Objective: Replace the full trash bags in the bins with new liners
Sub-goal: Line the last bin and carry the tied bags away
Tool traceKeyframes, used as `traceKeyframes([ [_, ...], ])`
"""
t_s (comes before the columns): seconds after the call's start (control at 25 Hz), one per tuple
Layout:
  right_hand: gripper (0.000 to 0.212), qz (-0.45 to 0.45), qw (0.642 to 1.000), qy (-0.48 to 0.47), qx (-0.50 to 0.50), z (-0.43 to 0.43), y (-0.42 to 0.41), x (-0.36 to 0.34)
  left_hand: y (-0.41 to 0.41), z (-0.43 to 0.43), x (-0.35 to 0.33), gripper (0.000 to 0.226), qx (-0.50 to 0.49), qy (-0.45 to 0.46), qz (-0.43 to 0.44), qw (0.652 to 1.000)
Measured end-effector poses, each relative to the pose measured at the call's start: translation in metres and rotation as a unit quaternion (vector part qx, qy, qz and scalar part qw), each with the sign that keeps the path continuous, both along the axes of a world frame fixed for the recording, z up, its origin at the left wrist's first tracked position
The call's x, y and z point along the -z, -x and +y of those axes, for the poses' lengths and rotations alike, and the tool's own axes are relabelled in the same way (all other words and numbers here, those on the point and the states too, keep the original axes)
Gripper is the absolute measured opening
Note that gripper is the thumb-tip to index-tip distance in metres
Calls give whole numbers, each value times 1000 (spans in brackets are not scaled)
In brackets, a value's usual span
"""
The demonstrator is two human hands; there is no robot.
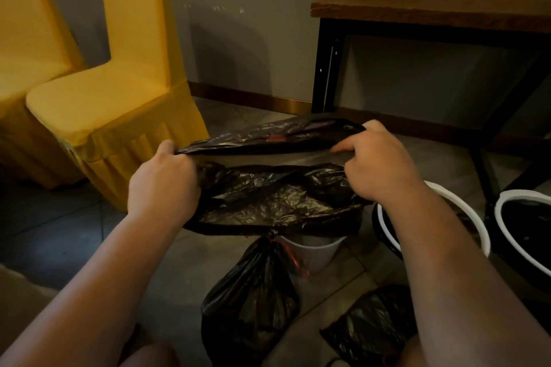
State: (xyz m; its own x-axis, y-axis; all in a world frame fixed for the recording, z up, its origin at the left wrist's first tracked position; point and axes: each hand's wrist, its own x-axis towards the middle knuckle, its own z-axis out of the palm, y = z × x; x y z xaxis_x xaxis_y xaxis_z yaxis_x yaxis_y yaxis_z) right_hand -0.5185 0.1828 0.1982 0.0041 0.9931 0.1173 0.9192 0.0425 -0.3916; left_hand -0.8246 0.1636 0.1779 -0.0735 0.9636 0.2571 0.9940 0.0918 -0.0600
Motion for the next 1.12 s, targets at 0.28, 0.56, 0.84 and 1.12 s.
traceKeyframes([
  [0.28,54,-18,999,18,43,4,10,13,-2,2,22,58,-2,138,-28,990],
  [0.56,17,-62,997,-11,55,-2,9,11,-9,-5,30,32,15,16,-34,999],
  [0.84,7,-64,983,-115,125,-15,2,8,-10,-12,37,12,46,-56,-55,996],
  [1.12,33,-158,979,101,76,-14,6,11,9,-9,52,21,47,55,40,997],
])
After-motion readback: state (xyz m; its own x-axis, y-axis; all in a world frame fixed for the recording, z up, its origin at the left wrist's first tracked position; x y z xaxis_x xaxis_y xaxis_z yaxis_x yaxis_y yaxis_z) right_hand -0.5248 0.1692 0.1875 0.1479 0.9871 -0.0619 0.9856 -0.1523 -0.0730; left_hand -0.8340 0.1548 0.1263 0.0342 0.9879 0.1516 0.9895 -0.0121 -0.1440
